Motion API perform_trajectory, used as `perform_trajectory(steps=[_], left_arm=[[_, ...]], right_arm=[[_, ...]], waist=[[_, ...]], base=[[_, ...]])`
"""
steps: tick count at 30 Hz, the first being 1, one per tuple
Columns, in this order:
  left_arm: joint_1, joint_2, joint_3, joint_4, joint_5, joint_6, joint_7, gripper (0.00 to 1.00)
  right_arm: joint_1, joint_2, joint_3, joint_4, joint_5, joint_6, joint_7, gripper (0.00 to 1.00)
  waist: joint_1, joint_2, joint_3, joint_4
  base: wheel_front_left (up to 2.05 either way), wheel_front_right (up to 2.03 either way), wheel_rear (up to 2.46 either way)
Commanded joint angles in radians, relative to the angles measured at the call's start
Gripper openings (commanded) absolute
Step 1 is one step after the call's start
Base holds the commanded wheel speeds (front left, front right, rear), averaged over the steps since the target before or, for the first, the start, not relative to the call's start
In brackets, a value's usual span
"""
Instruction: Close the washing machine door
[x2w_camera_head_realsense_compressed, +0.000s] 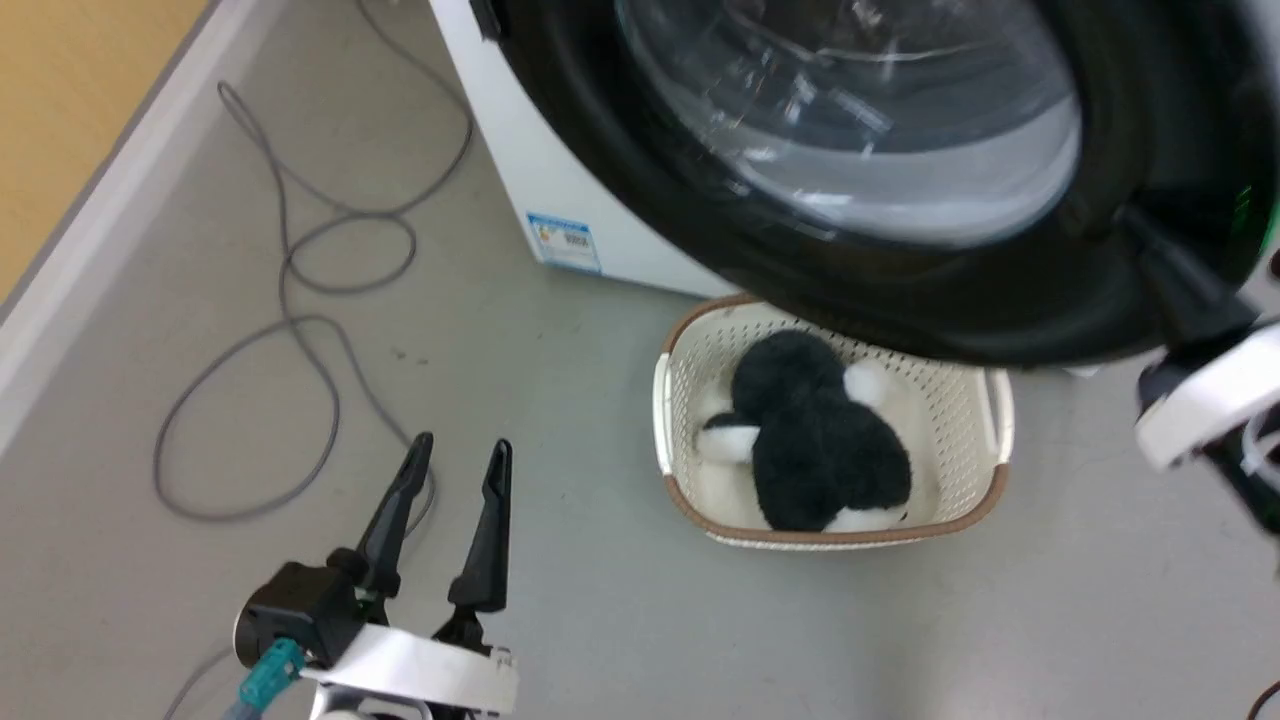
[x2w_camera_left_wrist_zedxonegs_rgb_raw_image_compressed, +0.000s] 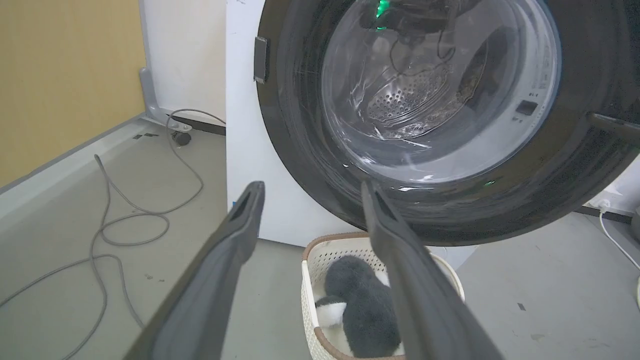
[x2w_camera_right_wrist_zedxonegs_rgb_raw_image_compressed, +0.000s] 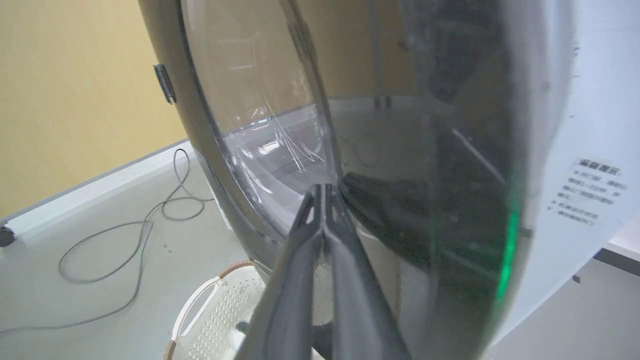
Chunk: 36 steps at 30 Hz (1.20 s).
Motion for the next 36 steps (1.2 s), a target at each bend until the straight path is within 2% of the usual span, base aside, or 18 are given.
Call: perform_trajectory(steps=[1,8,22,29,36], left_arm=[[-0.022,-0.001,0.003,0.001,-0.008,-0.004,-0.004,1.0],[-0.072,-0.002,0.017,-0.005,-0.02,-0.004,-0.004,1.0],[-0.094,-0.003,-0.011,0.013,-0.051,-0.004,-0.004,1.0],[-0.089,-0.003,-0.006,0.023,-0.054,-0.004,-0.004,1.0],[-0.066,-0.003,0.009,0.035,-0.045,-0.004,-0.004,1.0]], right_arm=[[-0.035,-0.013,0.0,0.015,0.012,-0.002,0.005,0.0],[-0.201,-0.048,0.009,0.138,0.053,-0.002,0.052,0.0],[-0.454,-0.05,-0.036,0.418,0.083,-0.002,0.048,0.0],[-0.473,-0.03,-0.026,0.486,0.078,-0.002,0.008,0.0],[-0.391,0.005,0.048,0.495,0.085,-0.002,-0.06,0.0]], waist=[[-0.0001,0.0,0.024,0.014],[-0.0001,0.0,0.078,0.028],[-0.0001,0.0,0.118,0.062],[-0.0001,0.0,0.09,0.052],[-0.0001,0.0,-0.002,0.008]], base=[[0.0,0.0,0.0],[0.0,0.0,0.0],[0.0,0.0,0.0],[0.0,0.0,0.0],[0.0,0.0,0.0]])
